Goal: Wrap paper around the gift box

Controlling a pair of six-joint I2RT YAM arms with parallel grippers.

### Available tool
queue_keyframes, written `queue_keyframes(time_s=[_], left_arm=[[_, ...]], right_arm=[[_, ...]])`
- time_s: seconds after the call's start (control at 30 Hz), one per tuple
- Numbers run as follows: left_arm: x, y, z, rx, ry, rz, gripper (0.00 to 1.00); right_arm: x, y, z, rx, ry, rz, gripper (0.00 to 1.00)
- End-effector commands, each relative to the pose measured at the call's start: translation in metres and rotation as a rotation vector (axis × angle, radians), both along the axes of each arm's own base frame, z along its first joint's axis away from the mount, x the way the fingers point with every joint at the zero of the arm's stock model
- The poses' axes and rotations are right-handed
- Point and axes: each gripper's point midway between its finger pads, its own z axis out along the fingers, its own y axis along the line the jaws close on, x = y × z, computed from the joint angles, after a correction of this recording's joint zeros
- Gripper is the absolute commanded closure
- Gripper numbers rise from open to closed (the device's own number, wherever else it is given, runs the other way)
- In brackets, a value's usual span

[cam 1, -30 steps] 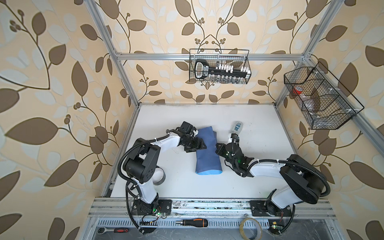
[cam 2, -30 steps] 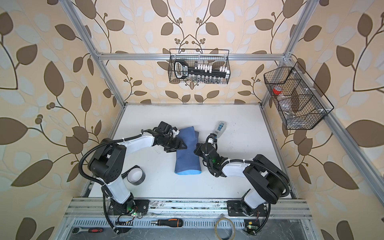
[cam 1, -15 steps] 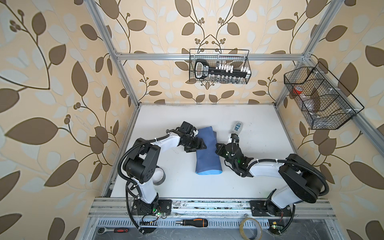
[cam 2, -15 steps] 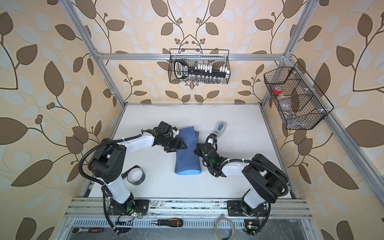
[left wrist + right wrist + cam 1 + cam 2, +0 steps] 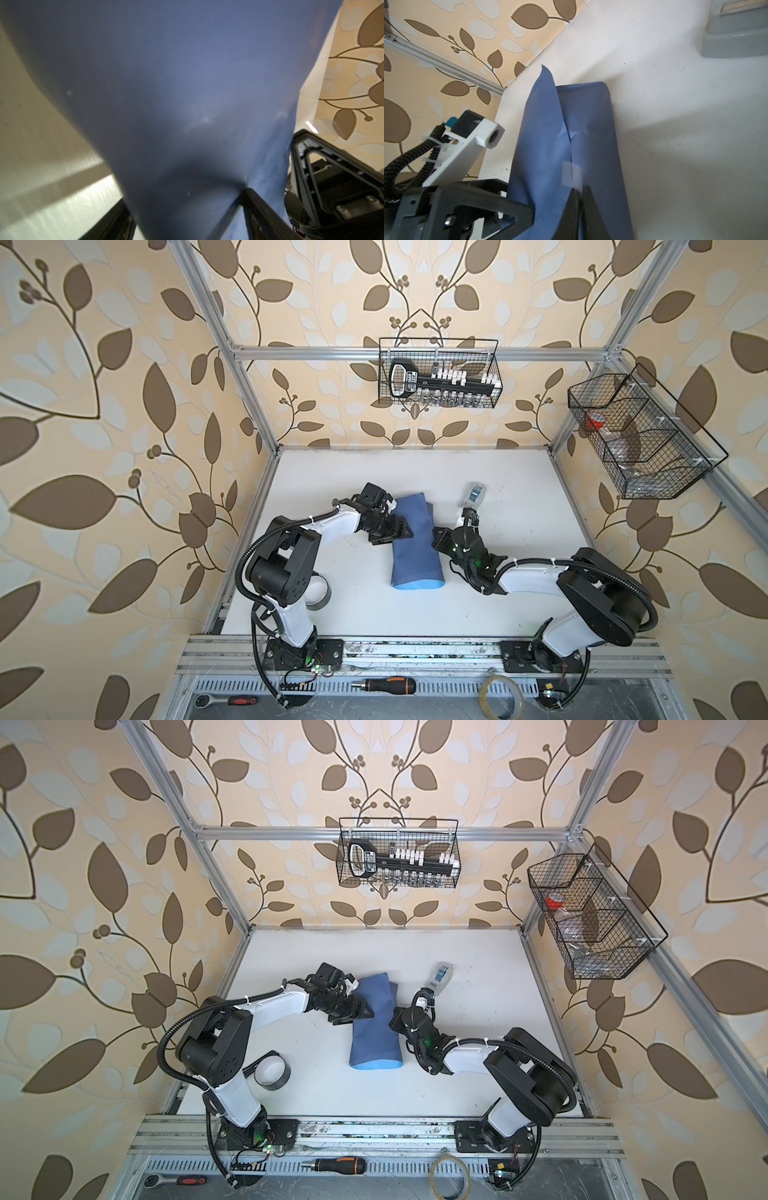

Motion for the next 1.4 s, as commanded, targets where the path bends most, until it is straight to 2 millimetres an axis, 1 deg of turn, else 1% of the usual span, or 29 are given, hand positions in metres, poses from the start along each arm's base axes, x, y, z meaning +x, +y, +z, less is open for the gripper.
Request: queue_keyframes(time_s=[0.0, 0.07, 0.2, 0.3, 0.43, 0.53, 0.6, 0.67, 0.8, 0.87, 0.93, 1.03, 1.17, 1.37], left_arm=[[-0.014, 0.029, -0.067, 0.219, 0.085, 0.035, 0.22], [-0.014, 0.029, -0.067, 0.219, 0.085, 0.035, 0.22], [-0.014, 0.029, -0.067, 0.22, 0.086, 0.035, 0.22], [-0.014, 0.03, -0.067, 0.22, 0.086, 0.035, 0.22], [-0.013, 0.029, -0.067, 0.219, 0.085, 0.035, 0.22], [-0.014, 0.03, -0.067, 0.222, 0.084, 0.034, 0.22], [-0.014, 0.03, -0.067, 0.224, 0.086, 0.035, 0.22], [-0.013, 0.029, -0.067, 0.222, 0.086, 0.035, 0.22], [-0.014, 0.03, -0.068, 0.223, 0.087, 0.036, 0.22], [-0.014, 0.03, -0.067, 0.224, 0.086, 0.036, 0.22], [-0.013, 0.03, -0.067, 0.224, 0.085, 0.036, 0.22], [-0.013, 0.03, -0.067, 0.224, 0.085, 0.036, 0.22], [-0.013, 0.03, -0.067, 0.224, 0.086, 0.037, 0.22], [-0.013, 0.029, -0.068, 0.225, 0.087, 0.035, 0.22]], right_arm=[[-0.004, -0.009, -0.01, -0.033, 0.019, -0.007, 0.87], [-0.005, -0.01, -0.011, -0.032, 0.023, -0.009, 0.85], [-0.004, -0.016, -0.011, -0.034, 0.025, -0.015, 0.77], [-0.003, -0.021, -0.008, -0.037, 0.021, -0.018, 0.67], [-0.005, -0.034, 0.001, -0.04, 0.01, -0.028, 0.54], [-0.009, -0.05, 0.007, -0.065, 0.006, -0.038, 0.44], [-0.012, -0.059, 0.014, -0.091, -0.008, -0.03, 0.42], [-0.014, -0.061, 0.026, -0.146, -0.023, 0.007, 0.41], [-0.016, -0.05, 0.043, -0.263, -0.019, 0.117, 0.42], [-0.016, -0.04, 0.047, -0.303, -0.006, 0.185, 0.45], [-0.016, -0.028, 0.047, -0.311, 0.024, 0.25, 0.46], [-0.012, -0.01, 0.043, -0.307, 0.068, 0.325, 0.45], [-0.006, 0.008, 0.037, -0.301, 0.101, 0.391, 0.42], [0.002, 0.024, 0.019, -0.304, 0.159, 0.442, 0.41]])
